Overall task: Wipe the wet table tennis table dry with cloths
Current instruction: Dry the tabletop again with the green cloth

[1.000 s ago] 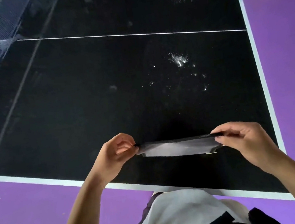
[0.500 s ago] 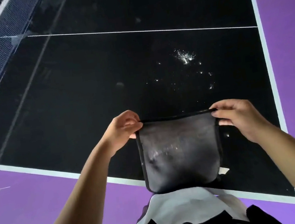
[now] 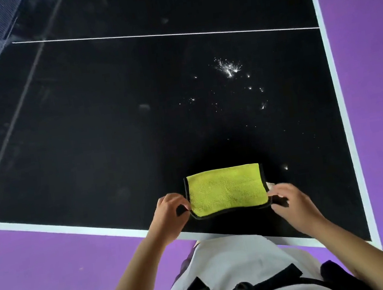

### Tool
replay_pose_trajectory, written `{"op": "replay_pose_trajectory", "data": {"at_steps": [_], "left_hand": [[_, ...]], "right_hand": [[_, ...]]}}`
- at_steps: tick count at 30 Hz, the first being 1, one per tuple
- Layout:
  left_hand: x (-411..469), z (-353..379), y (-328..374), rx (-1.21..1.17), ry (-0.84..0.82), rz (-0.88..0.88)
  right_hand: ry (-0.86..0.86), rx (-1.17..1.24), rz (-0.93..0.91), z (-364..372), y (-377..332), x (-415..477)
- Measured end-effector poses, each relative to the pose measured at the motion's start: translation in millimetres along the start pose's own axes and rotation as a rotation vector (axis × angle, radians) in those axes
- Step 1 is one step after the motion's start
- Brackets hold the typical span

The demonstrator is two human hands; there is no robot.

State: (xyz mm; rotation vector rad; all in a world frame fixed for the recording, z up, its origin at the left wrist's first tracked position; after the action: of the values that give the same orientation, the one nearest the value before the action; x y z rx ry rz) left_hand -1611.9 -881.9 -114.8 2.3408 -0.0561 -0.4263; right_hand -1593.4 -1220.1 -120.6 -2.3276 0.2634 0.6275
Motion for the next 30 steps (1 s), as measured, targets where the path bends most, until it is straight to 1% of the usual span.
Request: {"op": "replay_pose_trajectory", "data": {"at_steps": [2, 3, 5, 8, 12, 13, 15, 17, 19, 21, 23, 25, 27, 30], "left_hand": [[-5, 2, -10, -0.027, 0.084, -0.142], [-4, 0, -11, -0.036, 0.120, -0.173], [6, -4, -4, -0.037, 0.130, -0.176], [30, -5, 10, -0.013, 0.067, -0.206], [55, 4, 5, 0.105, -0.052, -0.366], [58, 5, 3, 0.137, -0.069, -0.391], [59, 5, -1, 0.166, -0.061, -0.419], [57, 1, 0, 0.125, -0.037, -0.423], [53, -1, 7, 0.010, -0.008, -0.421], [43, -2, 15, -0.154, 0.052, -0.451], [31, 2, 22, -0.385, 0.089, -0.510], [23, 8, 34, -0.581, 0.080, -0.546], [19, 9, 49, -0.719, 0.082, -0.540], [17, 3, 77, -0.817, 0.118, -0.492]], "right_hand": [[0.011, 0.024, 0.070, 1, 14, -5], [0.038, 0.042, 0.104, -4, 17, -3], [0.089, 0.047, 0.130, -13, 14, 6], [0.094, -0.021, 0.111, -20, -8, 31], [-0.038, -0.282, 0.196, -5, -36, 65], [-0.038, -0.341, 0.212, -3, -41, 70], [0.021, -0.383, 0.234, -2, -49, 74], [0.056, -0.335, 0.266, 1, -46, 74], [0.034, -0.197, 0.294, 6, -35, 74], [0.000, -0.027, 0.339, 9, -23, 71], [-0.058, 0.105, 0.364, 10, -16, 67], [-0.083, 0.209, 0.339, 9, -14, 63], [-0.075, 0.310, 0.290, 3, -18, 57], [-0.061, 0.470, 0.198, -13, -35, 40]]}}
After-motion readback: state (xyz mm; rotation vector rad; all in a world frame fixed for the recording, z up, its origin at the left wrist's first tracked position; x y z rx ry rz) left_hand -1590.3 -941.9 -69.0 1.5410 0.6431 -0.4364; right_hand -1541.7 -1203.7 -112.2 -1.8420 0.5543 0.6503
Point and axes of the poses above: each hand's wrist, its own x-axis towards the middle knuckle, its own z-axis out of the palm, y = z × x, the point moved 7 cm from there along x, towards the middle knuckle, and after that the axes turned 7 degrees about z, right-handed, at the moved point
